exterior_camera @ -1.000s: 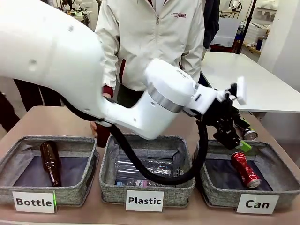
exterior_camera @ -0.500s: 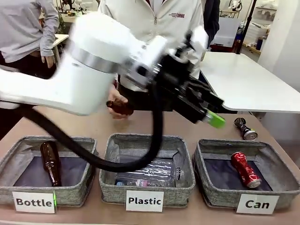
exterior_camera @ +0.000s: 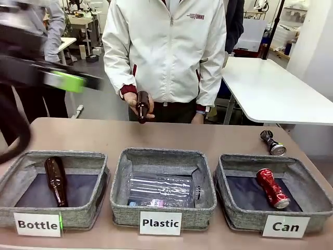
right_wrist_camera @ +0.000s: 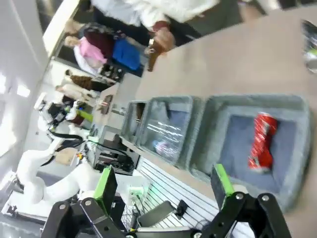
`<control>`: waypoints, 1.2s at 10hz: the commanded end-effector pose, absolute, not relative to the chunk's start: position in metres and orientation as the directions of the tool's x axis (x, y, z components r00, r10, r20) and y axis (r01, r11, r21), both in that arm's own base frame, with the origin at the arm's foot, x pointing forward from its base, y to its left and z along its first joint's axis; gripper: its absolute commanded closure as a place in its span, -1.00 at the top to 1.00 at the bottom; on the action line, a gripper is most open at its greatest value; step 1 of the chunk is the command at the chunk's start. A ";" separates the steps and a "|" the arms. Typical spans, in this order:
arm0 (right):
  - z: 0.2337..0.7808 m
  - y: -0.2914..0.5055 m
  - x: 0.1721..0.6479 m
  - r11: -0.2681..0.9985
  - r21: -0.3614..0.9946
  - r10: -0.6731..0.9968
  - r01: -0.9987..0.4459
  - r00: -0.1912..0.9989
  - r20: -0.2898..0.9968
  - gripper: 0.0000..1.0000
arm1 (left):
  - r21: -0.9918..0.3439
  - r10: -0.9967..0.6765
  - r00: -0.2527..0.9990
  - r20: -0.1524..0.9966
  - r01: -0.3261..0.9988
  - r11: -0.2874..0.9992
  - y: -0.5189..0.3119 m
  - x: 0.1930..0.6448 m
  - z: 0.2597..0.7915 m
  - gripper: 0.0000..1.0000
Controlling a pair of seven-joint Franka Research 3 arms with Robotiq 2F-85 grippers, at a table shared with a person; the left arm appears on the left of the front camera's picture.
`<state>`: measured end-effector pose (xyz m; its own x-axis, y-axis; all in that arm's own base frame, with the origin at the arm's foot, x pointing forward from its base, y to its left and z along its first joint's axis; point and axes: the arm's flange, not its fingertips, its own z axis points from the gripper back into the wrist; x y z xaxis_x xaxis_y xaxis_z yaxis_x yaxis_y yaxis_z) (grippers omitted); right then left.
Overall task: Sort the can waste into the basket.
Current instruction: Pick up the can waste from the table and place it in the right Fabric basket.
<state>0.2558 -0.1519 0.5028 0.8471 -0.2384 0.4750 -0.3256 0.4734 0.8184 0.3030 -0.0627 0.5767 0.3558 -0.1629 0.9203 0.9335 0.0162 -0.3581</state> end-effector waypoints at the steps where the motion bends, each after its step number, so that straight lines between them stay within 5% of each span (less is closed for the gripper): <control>1: 0.484 -0.068 0.270 0.388 0.832 -0.234 -0.397 0.830 0.506 1.00 | -0.442 -0.091 0.448 0.889 0.893 0.084 0.043 0.309 0.563 1.00; 2: 0.482 -0.042 0.283 0.335 0.857 -0.223 -0.391 0.851 0.476 1.00 | -0.450 -0.146 0.448 0.882 0.893 0.020 0.091 0.293 0.548 1.00; 3: 0.478 -0.018 0.295 0.292 0.877 -0.236 -0.382 0.860 0.453 1.00 | -0.520 -0.245 0.569 0.785 0.820 0.238 0.138 0.275 0.534 1.00; 4: 0.474 0.002 0.306 0.164 0.918 -0.251 -0.361 0.885 0.393 1.00 | -0.569 -0.297 0.632 0.716 0.775 0.275 0.184 0.250 0.521 1.00; 5: 0.517 -0.068 0.311 0.330 0.847 -0.198 -0.417 0.846 0.494 1.00 | -0.584 -0.266 0.708 0.655 0.697 0.416 0.215 0.234 0.513 1.00; 8: 0.517 -0.068 0.311 0.330 0.847 -0.198 -0.417 0.846 0.494 1.00 | -0.571 -0.151 0.717 0.680 0.647 0.506 0.262 0.197 0.490 1.00; 12: 0.517 -0.068 0.311 0.330 0.847 -0.198 -0.417 0.846 0.494 1.00 | -0.261 -0.221 0.651 0.726 0.558 0.788 0.310 0.168 0.536 1.00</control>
